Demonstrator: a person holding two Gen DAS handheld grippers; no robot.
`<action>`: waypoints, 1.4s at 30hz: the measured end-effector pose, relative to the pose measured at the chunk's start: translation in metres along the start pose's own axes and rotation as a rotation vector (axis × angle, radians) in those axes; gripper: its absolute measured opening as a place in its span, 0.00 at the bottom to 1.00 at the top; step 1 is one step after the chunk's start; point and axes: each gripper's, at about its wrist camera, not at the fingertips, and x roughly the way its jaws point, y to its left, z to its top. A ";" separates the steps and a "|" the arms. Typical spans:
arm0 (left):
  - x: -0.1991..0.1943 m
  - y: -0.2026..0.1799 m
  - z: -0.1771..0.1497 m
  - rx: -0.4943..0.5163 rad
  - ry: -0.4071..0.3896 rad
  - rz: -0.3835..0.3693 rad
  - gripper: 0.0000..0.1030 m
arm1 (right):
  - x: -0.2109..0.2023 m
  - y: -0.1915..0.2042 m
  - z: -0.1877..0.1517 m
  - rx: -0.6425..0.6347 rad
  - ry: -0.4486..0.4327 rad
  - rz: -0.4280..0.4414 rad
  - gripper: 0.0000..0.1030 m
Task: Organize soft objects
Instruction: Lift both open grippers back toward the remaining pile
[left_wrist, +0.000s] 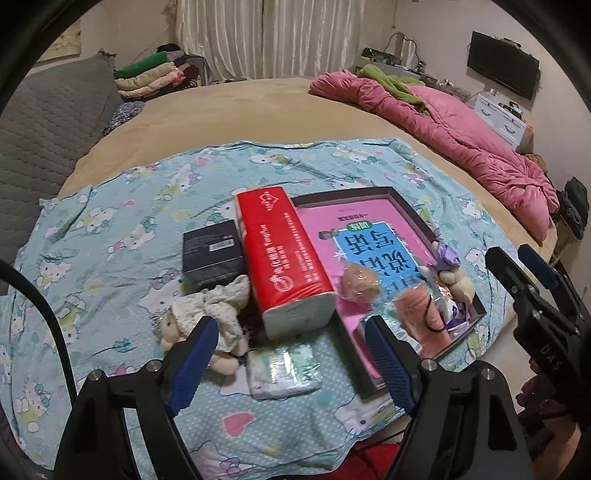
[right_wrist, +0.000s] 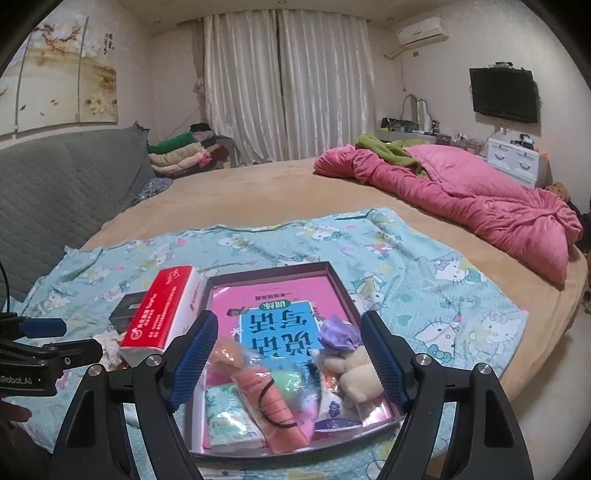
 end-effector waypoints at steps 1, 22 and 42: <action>-0.001 0.002 -0.001 -0.003 -0.001 0.002 0.79 | -0.001 0.003 0.001 -0.005 -0.001 0.006 0.78; -0.024 0.059 -0.017 -0.101 -0.026 0.034 0.79 | -0.025 0.060 0.013 -0.089 -0.008 0.115 0.79; -0.024 0.157 -0.054 -0.261 -0.013 0.130 0.80 | -0.017 0.110 -0.008 -0.191 0.080 0.217 0.79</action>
